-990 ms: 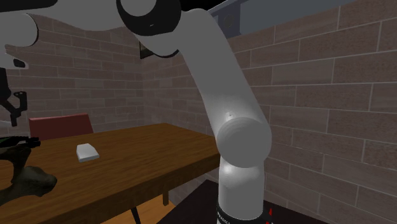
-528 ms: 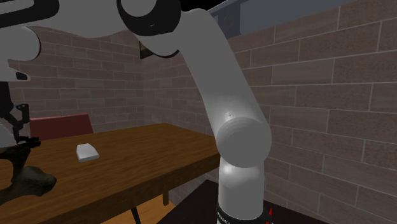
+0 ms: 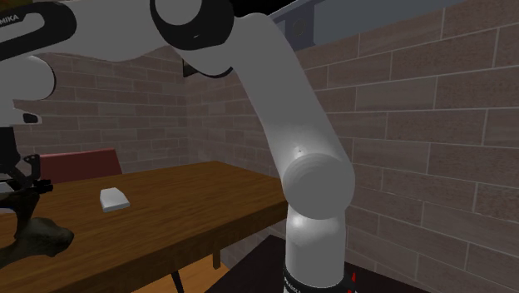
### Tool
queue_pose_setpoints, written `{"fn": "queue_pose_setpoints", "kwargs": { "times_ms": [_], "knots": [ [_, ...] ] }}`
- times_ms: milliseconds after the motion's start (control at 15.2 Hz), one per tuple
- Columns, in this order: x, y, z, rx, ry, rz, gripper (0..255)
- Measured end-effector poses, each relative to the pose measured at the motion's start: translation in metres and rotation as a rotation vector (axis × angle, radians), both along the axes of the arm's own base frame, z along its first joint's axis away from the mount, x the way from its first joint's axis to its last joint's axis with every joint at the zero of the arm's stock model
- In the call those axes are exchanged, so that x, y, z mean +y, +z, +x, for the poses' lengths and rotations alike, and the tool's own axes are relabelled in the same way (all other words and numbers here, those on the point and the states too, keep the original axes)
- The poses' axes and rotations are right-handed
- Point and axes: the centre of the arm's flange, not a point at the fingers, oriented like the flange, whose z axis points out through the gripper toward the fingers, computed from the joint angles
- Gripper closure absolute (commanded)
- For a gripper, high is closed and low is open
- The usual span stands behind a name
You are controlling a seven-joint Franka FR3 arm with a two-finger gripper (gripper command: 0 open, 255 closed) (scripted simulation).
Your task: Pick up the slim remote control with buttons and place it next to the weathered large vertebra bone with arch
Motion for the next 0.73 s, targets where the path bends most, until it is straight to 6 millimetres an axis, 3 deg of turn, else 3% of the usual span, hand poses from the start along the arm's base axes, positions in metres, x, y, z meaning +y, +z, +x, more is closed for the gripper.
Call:
{"fn": "queue_pose_setpoints", "kwargs": {
  "times_ms": [726],
  "knots": [
    [0.002, -0.058, 0.001, -0.001, 0.002, 0.002, 255]
  ]
}}
